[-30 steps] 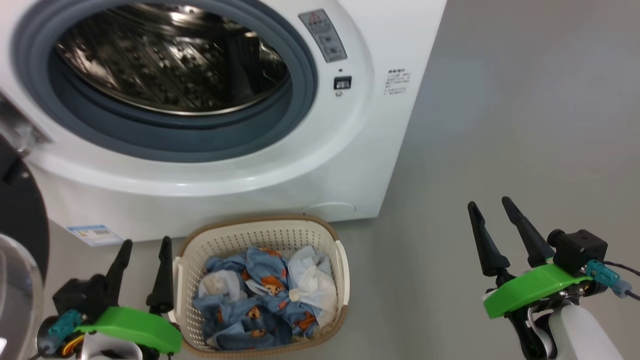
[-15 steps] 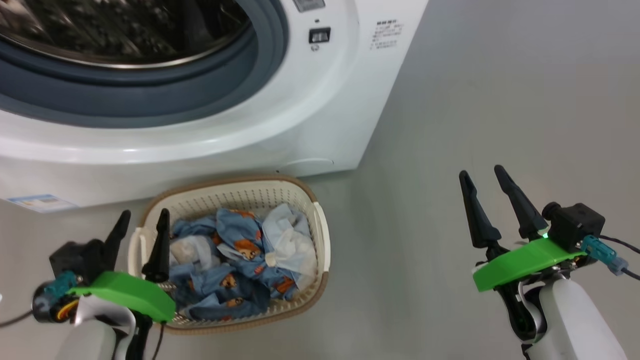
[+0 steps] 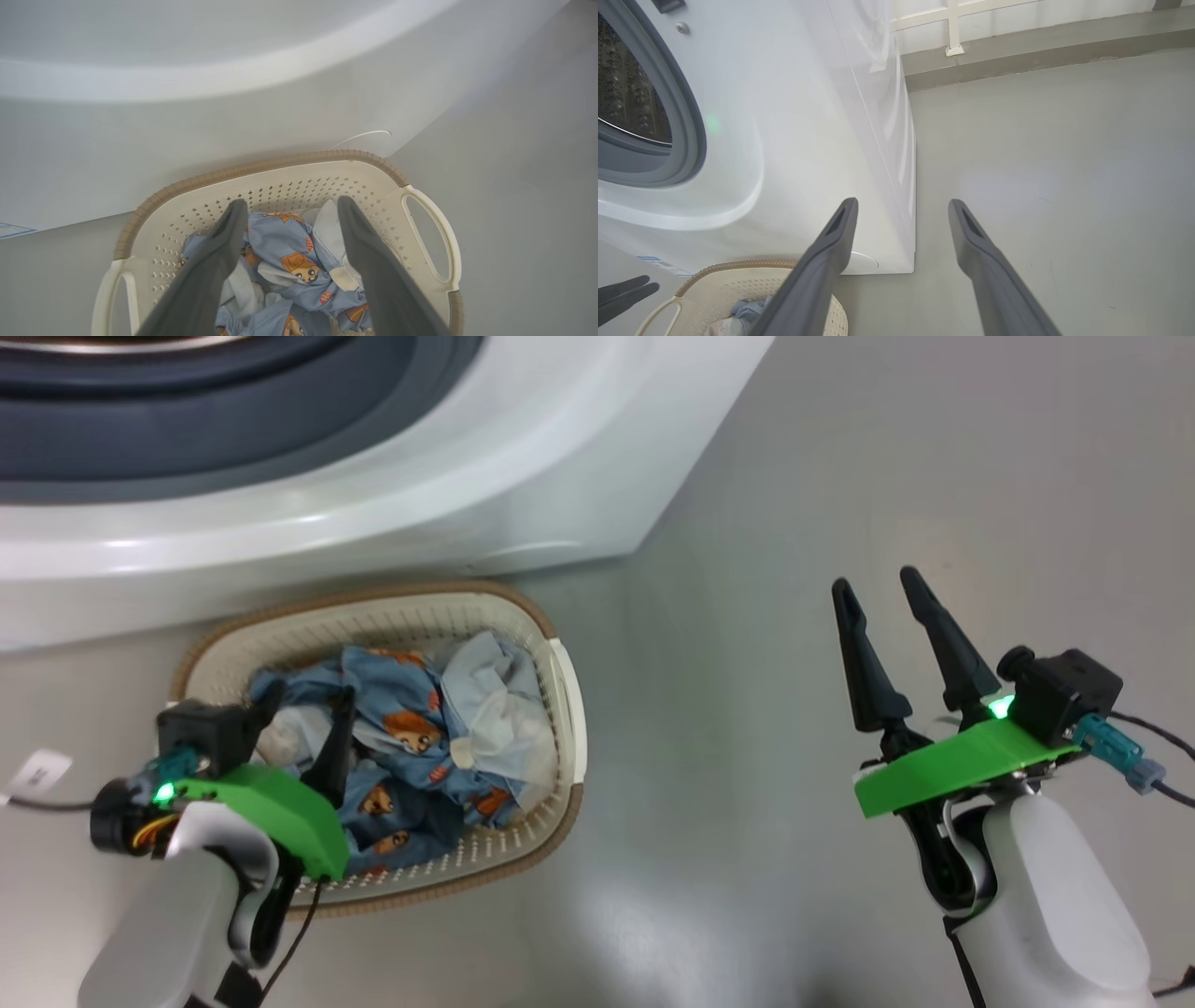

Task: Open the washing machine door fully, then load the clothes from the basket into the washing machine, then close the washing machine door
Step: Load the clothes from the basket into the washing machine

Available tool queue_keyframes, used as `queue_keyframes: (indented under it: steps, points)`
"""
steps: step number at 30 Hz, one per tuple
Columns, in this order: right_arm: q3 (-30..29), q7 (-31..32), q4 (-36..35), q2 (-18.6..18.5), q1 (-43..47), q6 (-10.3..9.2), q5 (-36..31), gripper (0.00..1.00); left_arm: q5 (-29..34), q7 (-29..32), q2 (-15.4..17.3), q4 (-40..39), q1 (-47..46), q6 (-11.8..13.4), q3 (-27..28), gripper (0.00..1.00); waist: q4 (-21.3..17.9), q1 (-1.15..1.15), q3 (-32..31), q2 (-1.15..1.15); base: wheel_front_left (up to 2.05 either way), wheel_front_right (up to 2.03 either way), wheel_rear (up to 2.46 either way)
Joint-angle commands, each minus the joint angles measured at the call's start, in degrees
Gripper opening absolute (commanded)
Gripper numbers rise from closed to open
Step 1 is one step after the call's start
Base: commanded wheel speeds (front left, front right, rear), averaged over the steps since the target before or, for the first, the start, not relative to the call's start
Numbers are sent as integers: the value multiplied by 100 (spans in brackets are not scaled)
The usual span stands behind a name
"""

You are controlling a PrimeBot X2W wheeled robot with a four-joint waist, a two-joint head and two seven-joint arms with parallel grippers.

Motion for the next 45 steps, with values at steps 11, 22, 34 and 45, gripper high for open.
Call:
queue_keyframes:
  steps: [11, 22, 34, 45]
  points:
    - [254, -69, -205, 137, -315, 9, -92, 100, -913, 479, 364, 859, -934, -14, -1400, 100, -398, 0, 916, 0, 0, 0, 0]
    - [485, -69, -270, 177, -492, 9, 67, 100, -1936, 767, 715, 1352, -1626, -15, -2857, 100, -805, 0, 1428, 0, 0, 0, 0]
    - [734, -69, -412, 180, -642, 9, 378, 100, -3233, 1174, 938, 1518, -2312, -15, -3601, 100, -1118, 0, 1930, 0, 0, 0, 0]
    - [856, -69, -468, 180, -740, 9, 459, 100, -3471, 1279, 864, 2148, -2633, -15, -4169, 75, -1210, 0, 2082, 0, 0, 0, 0]
